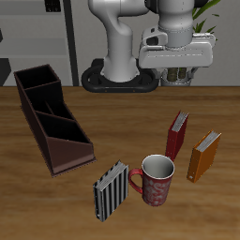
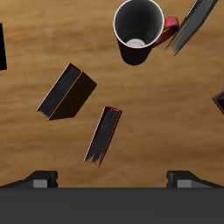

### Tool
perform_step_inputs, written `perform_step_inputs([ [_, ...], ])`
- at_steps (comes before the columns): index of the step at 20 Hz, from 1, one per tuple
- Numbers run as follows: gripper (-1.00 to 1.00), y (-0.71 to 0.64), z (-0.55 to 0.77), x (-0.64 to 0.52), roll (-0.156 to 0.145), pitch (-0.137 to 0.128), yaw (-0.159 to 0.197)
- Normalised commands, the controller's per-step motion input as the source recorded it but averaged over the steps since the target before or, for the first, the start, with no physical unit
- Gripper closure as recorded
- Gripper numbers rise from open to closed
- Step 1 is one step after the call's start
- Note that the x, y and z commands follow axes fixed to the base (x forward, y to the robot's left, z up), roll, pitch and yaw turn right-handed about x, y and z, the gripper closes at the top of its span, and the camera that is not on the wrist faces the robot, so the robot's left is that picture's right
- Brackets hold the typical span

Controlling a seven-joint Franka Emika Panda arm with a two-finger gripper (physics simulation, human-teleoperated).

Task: Place the orange book into the right desk caddy's back compartment

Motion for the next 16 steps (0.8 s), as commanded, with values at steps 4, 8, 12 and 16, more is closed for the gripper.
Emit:
perform_step_inputs([
  [4,-1.00,0.63,0.12,0.22,0.029,-0.026,-0.094],
  [8,-1.00,0.40,0.04,0.29,-0.013,0.012,-0.131],
  [12,-1.00,0.24,-0.02,0.17,-0.019,-0.011,-0.080],
  [16,-1.00,0.21,-0.06,0.25,-0.005,-0.002,-0.067],
])
